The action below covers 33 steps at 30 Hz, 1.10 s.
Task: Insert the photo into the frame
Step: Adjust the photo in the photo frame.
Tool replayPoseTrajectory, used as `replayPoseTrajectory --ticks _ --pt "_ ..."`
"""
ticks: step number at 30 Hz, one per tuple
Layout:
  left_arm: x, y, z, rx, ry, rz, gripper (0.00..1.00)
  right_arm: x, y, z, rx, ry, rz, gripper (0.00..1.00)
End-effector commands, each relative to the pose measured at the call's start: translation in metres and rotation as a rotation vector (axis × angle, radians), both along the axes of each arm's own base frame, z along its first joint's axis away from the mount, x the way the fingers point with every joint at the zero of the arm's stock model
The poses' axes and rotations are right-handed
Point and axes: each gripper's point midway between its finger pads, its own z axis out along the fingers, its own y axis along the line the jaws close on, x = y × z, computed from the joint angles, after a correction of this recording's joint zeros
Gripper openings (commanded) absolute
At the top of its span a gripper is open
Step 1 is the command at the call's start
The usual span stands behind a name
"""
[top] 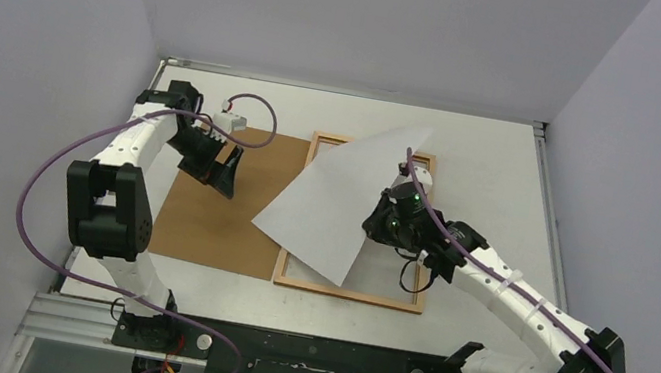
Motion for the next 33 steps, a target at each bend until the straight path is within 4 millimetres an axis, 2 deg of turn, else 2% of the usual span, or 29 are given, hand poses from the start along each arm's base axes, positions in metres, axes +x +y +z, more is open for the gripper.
replayPoseTrajectory --ticks 1,7,16,21,27,33 --pt "0.004 -0.005 0.017 -0.038 -0.036 0.021 0.93 -0.033 -0.006 -0.022 -0.131 0.152 0.230 0.06" --pt "0.002 -0.005 0.015 -0.040 -0.044 0.017 0.92 -0.036 -0.023 -0.026 -0.181 0.197 0.237 0.10" --pt "-0.001 -0.011 0.015 -0.058 -0.044 0.002 0.90 -0.032 -0.043 -0.028 -0.276 0.241 0.241 0.11" --pt "0.001 -0.012 0.017 -0.067 -0.047 0.004 0.90 -0.016 -0.057 -0.027 -0.328 0.236 0.199 0.11" --pt "-0.001 -0.012 0.015 -0.071 -0.046 0.005 0.89 0.001 -0.082 -0.037 -0.409 0.231 0.121 0.08" --pt "0.000 -0.013 0.015 -0.074 -0.043 0.008 0.88 0.009 -0.096 -0.042 -0.377 0.226 0.047 0.05"
